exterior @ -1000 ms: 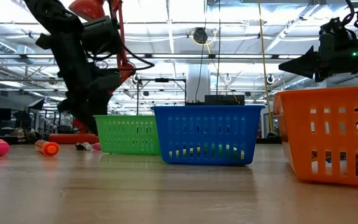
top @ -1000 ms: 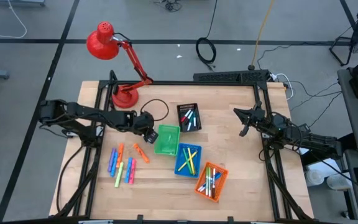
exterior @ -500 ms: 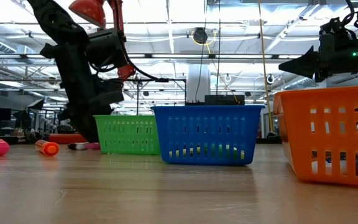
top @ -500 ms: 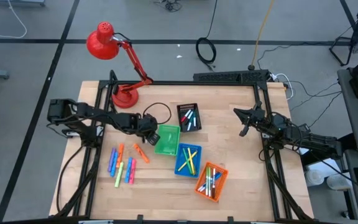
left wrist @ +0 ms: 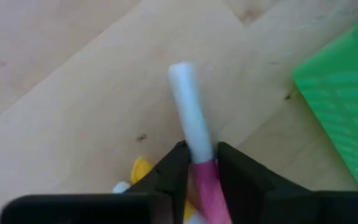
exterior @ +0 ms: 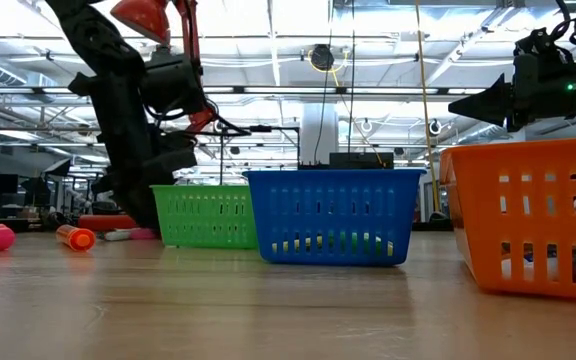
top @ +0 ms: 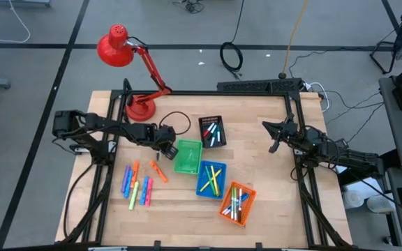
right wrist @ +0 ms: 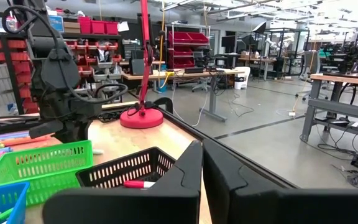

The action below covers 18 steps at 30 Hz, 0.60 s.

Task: Pick & Place Markers
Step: Put the pink and white highlighter pen into the black basket

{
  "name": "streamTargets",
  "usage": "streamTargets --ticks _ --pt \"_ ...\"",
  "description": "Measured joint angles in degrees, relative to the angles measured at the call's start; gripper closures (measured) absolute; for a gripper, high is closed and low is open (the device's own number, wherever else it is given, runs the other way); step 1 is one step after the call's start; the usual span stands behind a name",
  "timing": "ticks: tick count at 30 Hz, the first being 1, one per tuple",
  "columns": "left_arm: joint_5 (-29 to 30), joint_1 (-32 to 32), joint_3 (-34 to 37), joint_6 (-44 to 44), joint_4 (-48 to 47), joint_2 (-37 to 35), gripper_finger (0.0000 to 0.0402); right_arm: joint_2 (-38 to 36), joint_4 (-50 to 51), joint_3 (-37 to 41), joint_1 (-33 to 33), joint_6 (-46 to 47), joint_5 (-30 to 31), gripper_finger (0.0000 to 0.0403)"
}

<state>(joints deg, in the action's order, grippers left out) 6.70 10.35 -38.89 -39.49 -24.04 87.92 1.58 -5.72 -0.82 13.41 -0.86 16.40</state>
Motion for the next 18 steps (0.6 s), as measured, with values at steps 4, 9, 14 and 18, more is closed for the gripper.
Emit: streamTargets --ticks 4,9,14,18 --pt "-0.7 0.9 0.0 1.5 0.2 0.0 0.0366 0.0 0.0 0.0 0.0 0.0 0.0 0.0403" --pt "-1.3 1.7 -1.5 4.3 -0.2 0.2 0.0365 0.0 0.0 0.0 0.0 0.0 0.0 0.0403" --pt "-0.5 1.8 -5.6 7.9 -2.5 0.3 0.0358 0.0 0.0 0.0 0.0 0.0 0.0 0.0403" --pt "2.1 1.8 -9.6 9.8 -8.6 0.3 0.0363 0.0 0.0 0.0 0.0 0.0 0.0 0.0403"
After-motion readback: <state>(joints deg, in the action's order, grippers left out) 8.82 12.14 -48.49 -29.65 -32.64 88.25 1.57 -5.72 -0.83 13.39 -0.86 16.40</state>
